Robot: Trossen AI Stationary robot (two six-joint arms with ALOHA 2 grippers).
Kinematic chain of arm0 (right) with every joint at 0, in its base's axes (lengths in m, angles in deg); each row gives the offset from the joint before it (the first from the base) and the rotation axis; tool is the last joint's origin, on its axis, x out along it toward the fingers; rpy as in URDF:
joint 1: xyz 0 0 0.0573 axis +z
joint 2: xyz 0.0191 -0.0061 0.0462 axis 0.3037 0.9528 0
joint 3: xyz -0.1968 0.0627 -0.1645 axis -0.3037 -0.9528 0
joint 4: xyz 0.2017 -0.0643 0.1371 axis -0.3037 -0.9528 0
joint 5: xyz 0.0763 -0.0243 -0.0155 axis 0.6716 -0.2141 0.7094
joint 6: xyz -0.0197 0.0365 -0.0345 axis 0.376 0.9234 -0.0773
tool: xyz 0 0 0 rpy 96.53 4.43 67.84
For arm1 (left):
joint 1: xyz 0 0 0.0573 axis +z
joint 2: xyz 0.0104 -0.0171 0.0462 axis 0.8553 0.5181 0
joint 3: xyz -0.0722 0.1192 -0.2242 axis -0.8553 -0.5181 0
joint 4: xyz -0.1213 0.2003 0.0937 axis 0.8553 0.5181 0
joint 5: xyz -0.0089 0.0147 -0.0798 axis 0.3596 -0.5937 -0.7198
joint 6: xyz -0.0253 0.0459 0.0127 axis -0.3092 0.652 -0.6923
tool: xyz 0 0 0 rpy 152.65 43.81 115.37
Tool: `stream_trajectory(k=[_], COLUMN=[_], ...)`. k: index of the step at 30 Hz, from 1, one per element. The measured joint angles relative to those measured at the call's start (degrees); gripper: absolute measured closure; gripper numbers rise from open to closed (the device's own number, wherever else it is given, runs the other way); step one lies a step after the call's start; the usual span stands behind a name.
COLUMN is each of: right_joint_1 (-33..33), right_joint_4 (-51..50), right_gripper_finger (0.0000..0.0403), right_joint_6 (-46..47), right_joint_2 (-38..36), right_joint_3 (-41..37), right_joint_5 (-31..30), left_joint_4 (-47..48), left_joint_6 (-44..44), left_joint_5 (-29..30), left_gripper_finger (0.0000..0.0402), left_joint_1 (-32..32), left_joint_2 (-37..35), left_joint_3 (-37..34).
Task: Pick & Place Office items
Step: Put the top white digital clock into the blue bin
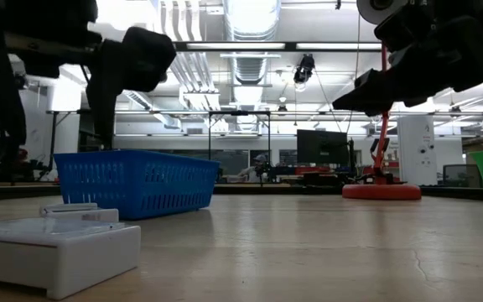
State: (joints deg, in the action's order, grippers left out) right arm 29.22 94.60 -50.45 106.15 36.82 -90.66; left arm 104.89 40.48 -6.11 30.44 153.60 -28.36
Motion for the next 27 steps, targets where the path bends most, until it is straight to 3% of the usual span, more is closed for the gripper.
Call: stream_trajectory(k=[21,27], right_joint_1=[2.22,2.22], right_joint_4=[-0.41,-0.89], right_gripper_finger=[0.0200,0.0200], right_joint_6=[1.01,1.41], right_joint_2=[-0.02,-0.02], right_joint_3=[0.00,0.00], right_joint_5=[-0.04,-0.04], left_joint_4=[-4.19,-4.89], left_joint_6=[2.23,3.15], left_joint_5=[0.04,-2.61], left_gripper_finger=[0.0177,0.0176], left_joint_1=[-0.02,-0.22], left_joint_2=[2.93,3.00], left_joint_3=[-0.07,-0.07])
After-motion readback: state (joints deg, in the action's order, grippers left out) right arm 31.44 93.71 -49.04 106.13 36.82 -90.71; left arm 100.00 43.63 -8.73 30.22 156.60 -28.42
